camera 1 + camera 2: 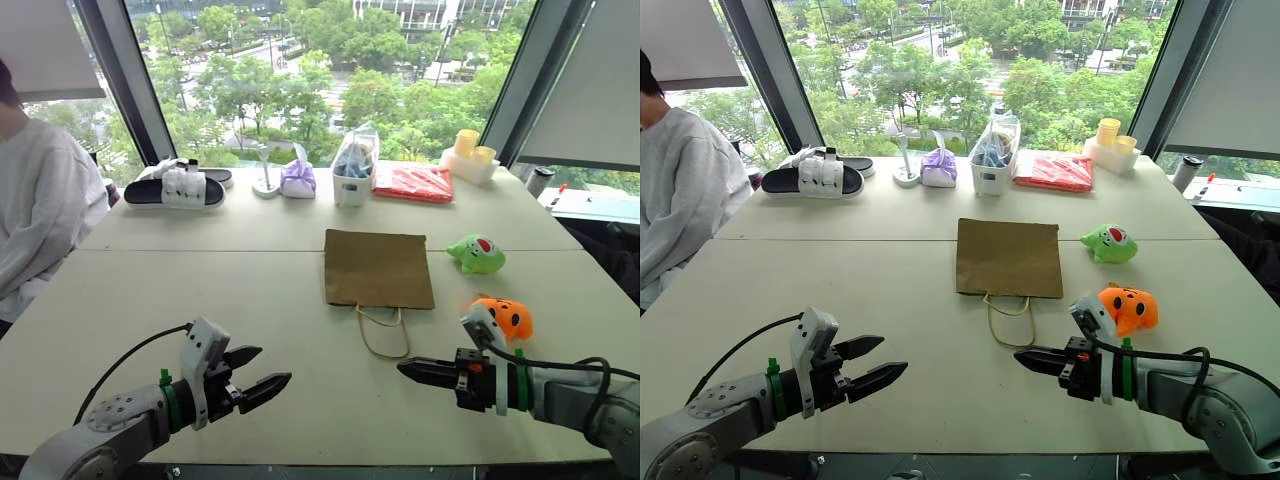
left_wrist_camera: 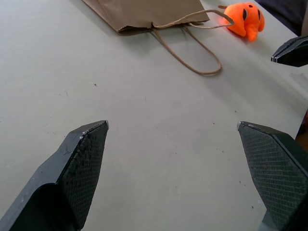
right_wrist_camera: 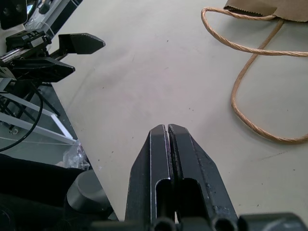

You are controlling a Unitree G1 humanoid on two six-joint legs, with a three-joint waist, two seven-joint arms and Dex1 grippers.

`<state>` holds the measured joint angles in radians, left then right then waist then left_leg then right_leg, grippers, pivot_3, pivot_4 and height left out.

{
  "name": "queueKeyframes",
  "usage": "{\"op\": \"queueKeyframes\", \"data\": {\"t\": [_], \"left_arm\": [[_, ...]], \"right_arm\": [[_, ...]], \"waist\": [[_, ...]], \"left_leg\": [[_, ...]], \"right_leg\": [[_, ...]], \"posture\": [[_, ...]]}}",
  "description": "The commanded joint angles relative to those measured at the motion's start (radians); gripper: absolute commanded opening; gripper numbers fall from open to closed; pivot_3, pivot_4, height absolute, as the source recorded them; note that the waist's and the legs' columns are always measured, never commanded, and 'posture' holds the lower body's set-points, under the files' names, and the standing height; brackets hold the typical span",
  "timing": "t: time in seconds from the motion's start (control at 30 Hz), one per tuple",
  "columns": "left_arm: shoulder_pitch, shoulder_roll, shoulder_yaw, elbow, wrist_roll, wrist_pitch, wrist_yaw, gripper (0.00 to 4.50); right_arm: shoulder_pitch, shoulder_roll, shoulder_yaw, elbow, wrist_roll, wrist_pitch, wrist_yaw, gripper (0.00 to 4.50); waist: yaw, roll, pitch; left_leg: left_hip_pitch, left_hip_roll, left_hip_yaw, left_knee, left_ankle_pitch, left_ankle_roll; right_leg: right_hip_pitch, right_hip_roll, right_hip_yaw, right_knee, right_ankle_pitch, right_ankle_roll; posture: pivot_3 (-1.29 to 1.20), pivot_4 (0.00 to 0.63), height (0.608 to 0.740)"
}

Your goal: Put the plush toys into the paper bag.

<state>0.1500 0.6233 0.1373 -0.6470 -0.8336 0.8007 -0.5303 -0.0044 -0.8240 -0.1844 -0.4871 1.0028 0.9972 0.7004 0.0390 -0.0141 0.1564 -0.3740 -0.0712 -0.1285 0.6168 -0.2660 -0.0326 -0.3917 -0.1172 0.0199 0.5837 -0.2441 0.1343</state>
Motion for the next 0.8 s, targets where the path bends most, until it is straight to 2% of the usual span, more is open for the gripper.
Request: {"op": "queueKeyframes", "data": {"t": [0.03, 0.37, 0.53, 0.57, 0.63, 0.7, 0.8], "left_arm": [[-0.004, 0.002, 0.011, -0.014, 0.006, -0.028, -0.015, 4.40], [-0.011, 0.000, 0.012, -0.002, 0.014, -0.029, -0.027, 4.40], [-0.128, 0.098, 0.015, 0.080, 0.107, -0.097, -0.128, 4.40], [-0.181, 0.129, -0.012, 0.104, 0.142, -0.127, -0.171, 4.40], [-0.312, 0.199, -0.148, 0.170, 0.297, -0.256, -0.296, 4.40], [-0.397, 0.223, -0.245, 0.233, 0.391, -0.353, -0.390, 4.40], [-0.576, 0.124, -0.377, 0.410, 0.472, -0.477, -0.498, 4.40]], "right_arm": [[-0.016, 0.005, -0.011, -0.027, 0.014, 0.003, -0.006, 0.00], [-0.019, 0.012, -0.018, -0.037, 0.026, 0.016, -0.032, 0.00], [-0.031, 0.019, -0.044, -0.011, 0.022, 0.017, -0.048, 0.00], [-0.042, 0.020, -0.047, -0.005, 0.027, 0.021, -0.053, 0.00], [-0.058, 0.024, -0.043, -0.012, 0.035, 0.029, -0.065, 0.00], [-0.063, 0.028, -0.038, -0.022, 0.035, 0.036, -0.074, 0.00], [-0.040, 0.040, -0.063, -0.037, 0.034, 0.027, -0.102, 0.00]], "waist": [[0.000, 0.000, 0.000], [0.000, 0.000, 0.000], [0.002, 0.000, 0.000], [0.002, 0.000, 0.000], [0.004, 0.000, 0.000], [0.001, 0.001, 0.000], [0.001, 0.001, -0.001]], "left_leg": [[0.000, 0.000, 0.000, 0.000, 0.000, 0.000], [0.000, 0.000, 0.000, 0.000, 0.000, 0.000], [0.000, 0.000, 0.000, 0.000, 0.000, 0.000], [0.000, 0.000, 0.000, 0.000, 0.000, 0.000], [0.000, -0.001, 0.000, 0.001, 0.000, 0.000], [0.000, -0.001, 0.000, 0.002, 0.000, 0.000], [0.000, -0.001, 0.002, 0.000, 0.000, 0.000]], "right_leg": [[0.000, 0.000, 0.000, 0.000, 0.000, 0.000], [0.000, 0.000, 0.000, 0.000, 0.000, 0.000], [0.000, 0.000, 0.000, 0.001, 0.000, 0.000], [0.000, 0.001, -0.001, 0.001, 0.000, 0.000], [0.000, 0.001, -0.001, 0.001, 0.000, -0.001], [0.001, 0.001, -0.001, 0.001, 0.001, -0.001], [0.000, 0.000, 0.000, -0.002, 0.001, -0.001]], "posture": [[0.00, 0.150, 0.740], [0.00, 0.150, 0.740], [0.00, 0.150, 0.740], [0.00, 0.150, 0.740], [0.00, 0.150, 0.740], [0.00, 0.150, 0.740], [0.00, 0.150, 0.740]]}}
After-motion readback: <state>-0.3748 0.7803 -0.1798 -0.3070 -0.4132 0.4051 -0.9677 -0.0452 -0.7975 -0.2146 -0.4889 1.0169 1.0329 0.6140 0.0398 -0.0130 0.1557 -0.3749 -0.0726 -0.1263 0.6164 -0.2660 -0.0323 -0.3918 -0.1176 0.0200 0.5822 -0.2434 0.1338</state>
